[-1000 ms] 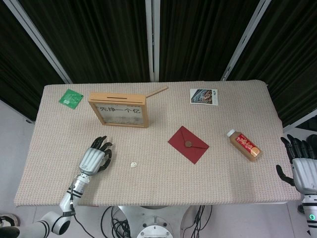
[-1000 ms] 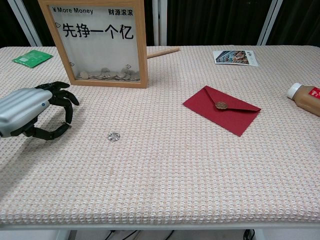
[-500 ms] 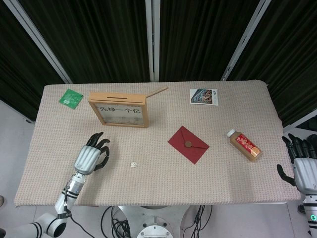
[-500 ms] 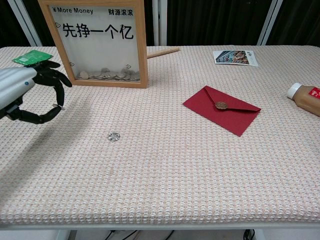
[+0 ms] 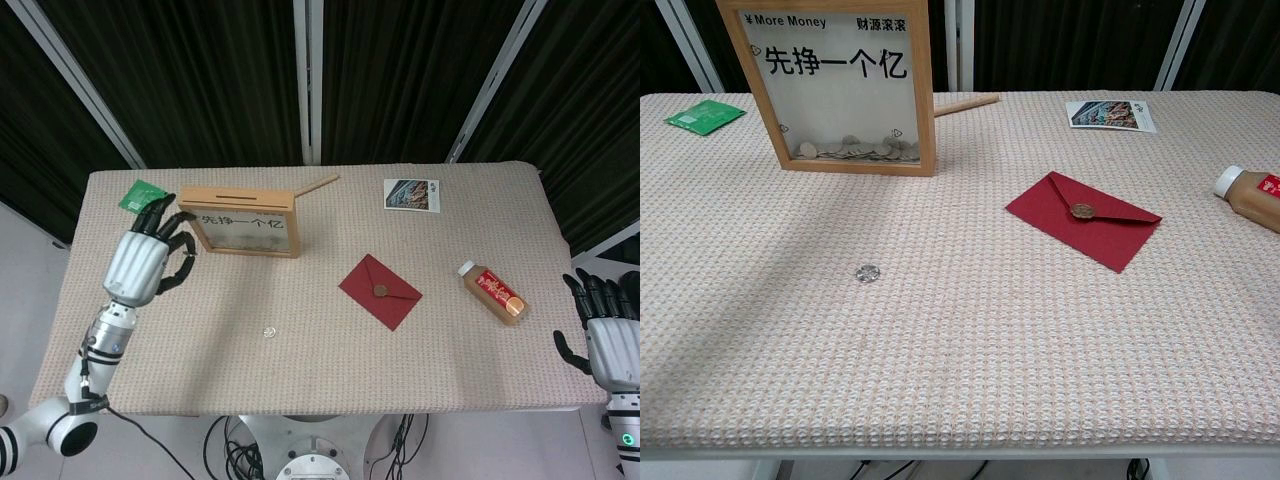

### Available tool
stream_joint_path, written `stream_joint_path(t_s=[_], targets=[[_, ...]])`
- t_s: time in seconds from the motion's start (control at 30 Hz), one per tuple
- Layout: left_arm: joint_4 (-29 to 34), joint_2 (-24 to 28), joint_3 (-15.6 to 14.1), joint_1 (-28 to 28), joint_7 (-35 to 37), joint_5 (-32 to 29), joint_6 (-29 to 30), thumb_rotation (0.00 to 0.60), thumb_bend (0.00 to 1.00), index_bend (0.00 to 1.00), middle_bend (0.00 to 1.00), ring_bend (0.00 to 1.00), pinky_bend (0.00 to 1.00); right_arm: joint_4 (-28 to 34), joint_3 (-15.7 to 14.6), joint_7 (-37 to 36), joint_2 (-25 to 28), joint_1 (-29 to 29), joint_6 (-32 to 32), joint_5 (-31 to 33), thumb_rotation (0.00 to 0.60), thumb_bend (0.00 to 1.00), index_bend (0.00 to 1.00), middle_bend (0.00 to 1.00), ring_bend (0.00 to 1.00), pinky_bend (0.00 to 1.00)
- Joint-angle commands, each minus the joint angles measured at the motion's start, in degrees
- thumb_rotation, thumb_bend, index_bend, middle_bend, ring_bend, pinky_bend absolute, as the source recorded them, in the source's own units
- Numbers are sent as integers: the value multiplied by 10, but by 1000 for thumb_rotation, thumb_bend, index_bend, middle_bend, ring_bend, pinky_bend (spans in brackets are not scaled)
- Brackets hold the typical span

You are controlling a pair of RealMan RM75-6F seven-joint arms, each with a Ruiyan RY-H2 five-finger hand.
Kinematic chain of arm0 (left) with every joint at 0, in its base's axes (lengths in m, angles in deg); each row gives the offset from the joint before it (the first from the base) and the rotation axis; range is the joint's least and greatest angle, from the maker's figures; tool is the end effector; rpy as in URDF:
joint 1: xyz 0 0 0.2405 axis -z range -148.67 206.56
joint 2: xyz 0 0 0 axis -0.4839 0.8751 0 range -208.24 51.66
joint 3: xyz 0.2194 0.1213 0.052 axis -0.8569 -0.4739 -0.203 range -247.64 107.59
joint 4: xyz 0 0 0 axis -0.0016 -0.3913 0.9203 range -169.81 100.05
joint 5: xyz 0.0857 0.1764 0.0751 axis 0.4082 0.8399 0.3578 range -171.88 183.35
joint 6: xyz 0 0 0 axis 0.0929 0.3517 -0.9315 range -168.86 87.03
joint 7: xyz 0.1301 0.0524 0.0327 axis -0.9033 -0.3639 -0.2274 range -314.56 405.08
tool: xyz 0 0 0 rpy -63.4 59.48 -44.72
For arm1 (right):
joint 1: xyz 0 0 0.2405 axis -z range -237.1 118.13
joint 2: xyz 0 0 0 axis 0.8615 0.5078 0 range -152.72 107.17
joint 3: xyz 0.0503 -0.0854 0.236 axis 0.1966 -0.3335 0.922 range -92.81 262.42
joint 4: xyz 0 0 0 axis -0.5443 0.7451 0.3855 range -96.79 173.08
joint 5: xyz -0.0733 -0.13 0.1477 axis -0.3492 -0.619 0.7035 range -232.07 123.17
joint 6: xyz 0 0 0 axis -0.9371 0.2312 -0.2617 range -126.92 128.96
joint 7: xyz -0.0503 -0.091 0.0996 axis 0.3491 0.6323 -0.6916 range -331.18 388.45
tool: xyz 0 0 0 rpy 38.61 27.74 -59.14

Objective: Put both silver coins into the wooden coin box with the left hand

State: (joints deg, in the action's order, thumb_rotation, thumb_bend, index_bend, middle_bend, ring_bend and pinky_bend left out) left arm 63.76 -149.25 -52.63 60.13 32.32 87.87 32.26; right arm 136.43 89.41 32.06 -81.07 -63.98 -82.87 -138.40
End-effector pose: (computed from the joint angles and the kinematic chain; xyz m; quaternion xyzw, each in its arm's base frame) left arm -0.1407 0.3255 0.1293 -0.6529 -0.2523 -0.5265 0.4825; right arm -0.3012 -0.1842 0.1846 0.5936 -0.3764 0.3699 0.6076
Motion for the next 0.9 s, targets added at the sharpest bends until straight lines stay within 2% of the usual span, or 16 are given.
stream_joint_path(t_s=[0.03, 0.2, 0.37, 0.57, 0.73, 0.9], targets=[[11, 22, 48, 53, -26, -58, -57, 600, 488, 632, 252, 55, 138, 8, 1, 7, 3, 0, -3, -3, 600, 326, 0, 0, 0, 0], [-5, 20, 79, 119, -65, -135, -131, 600, 488, 633, 251, 56, 145, 19, 2, 13, 7, 3, -12, -6, 600, 326, 0, 0, 0, 0], [-43, -4, 85, 171, -86, -207, -178, 600, 489, 635, 251, 56, 145, 17, 1, 11, 6, 4, -11, -2, 600, 325, 0, 0, 0, 0], [-99, -49, 75, 210, -118, -276, -189, 600, 489, 641, 251, 56, 138, 6, 0, 2, 1, 3, -4, 4, 600, 325, 0, 0, 0, 0], [-118, -58, 63, 225, -138, -301, -189, 600, 488, 641, 252, 56, 139, 2, 0, -7, 3, 2, 1, 3, 600, 325, 0, 0, 0, 0], [-129, -64, 60, 230, -129, -333, -190, 600, 488, 641, 252, 56, 139, -6, 2, -17, 3, 1, 3, 7, 600, 326, 0, 0, 0, 0]])
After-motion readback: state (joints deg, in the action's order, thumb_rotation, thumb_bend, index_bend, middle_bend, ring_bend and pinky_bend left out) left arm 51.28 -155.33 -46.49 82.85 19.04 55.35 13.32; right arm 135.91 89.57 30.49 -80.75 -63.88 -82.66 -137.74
